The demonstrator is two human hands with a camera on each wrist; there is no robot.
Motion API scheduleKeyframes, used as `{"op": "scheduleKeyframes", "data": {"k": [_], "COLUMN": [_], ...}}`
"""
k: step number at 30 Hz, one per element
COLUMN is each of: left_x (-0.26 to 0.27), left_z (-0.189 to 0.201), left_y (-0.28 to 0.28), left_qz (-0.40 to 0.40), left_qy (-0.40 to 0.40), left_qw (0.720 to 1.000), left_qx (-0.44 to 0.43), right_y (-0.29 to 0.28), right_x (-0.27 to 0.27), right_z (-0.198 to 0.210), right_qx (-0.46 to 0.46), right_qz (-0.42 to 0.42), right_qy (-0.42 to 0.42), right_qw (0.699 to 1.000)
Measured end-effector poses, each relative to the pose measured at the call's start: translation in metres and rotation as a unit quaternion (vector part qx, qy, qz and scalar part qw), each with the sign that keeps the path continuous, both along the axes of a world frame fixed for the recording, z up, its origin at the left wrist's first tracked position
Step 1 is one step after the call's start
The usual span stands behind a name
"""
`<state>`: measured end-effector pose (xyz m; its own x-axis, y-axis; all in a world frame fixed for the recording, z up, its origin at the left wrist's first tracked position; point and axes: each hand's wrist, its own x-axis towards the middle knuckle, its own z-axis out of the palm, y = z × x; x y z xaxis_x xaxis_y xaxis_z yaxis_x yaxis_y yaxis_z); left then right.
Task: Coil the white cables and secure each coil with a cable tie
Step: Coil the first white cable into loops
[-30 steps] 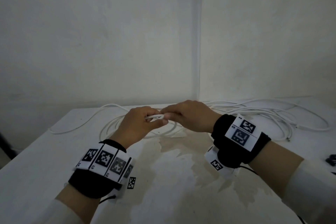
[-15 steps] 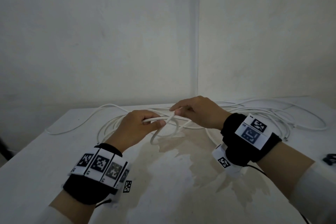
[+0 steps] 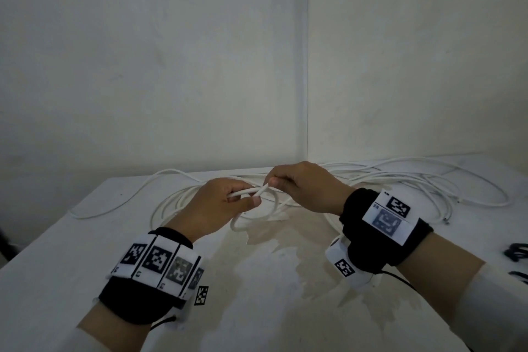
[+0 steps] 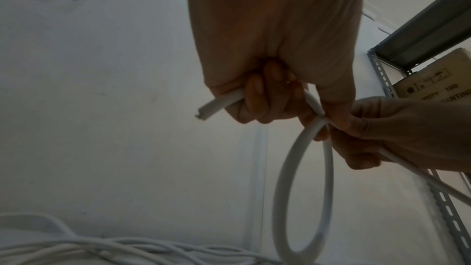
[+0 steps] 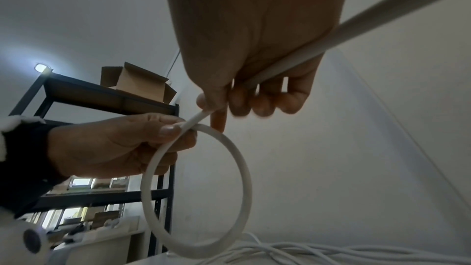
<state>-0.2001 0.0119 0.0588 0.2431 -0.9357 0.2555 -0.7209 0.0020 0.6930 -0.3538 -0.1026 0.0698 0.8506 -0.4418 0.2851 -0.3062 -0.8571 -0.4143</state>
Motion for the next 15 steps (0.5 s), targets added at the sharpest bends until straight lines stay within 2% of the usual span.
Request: {"op": "scheduleKeyframes", "data": {"k": [4,6,11,15], "left_x": [-0.004,-0.005,-0.004,-0.006], "left_z": [0.0,0.001,0.008,0.005], "left_y": [0.0,-0.001,-0.002,-0.002], "left_qz": [-0.017,-0.019,0.017,0.017], "left_qy": [0.017,0.039,0.012,0.018], "left_qw": [1.0,0.999,0.998,0.998], "left_qx": [-0.011,-0.018,-0.052,-0.063], "right_y": [0.005,0.004,-0.003,-0.004], "right_x": [0.001,0.002,0.003,0.005], "right_z": [0.001,0.004,0.011,0.011], "right_qx": [-0.04,-0.061,0.043,0.06], "right_qz": [0.027,0.019,0.024,0.026], "right_qy": [0.064,0.064,0.021,0.025], "right_qw": [0.997,0.996,0.999,0.998]}}
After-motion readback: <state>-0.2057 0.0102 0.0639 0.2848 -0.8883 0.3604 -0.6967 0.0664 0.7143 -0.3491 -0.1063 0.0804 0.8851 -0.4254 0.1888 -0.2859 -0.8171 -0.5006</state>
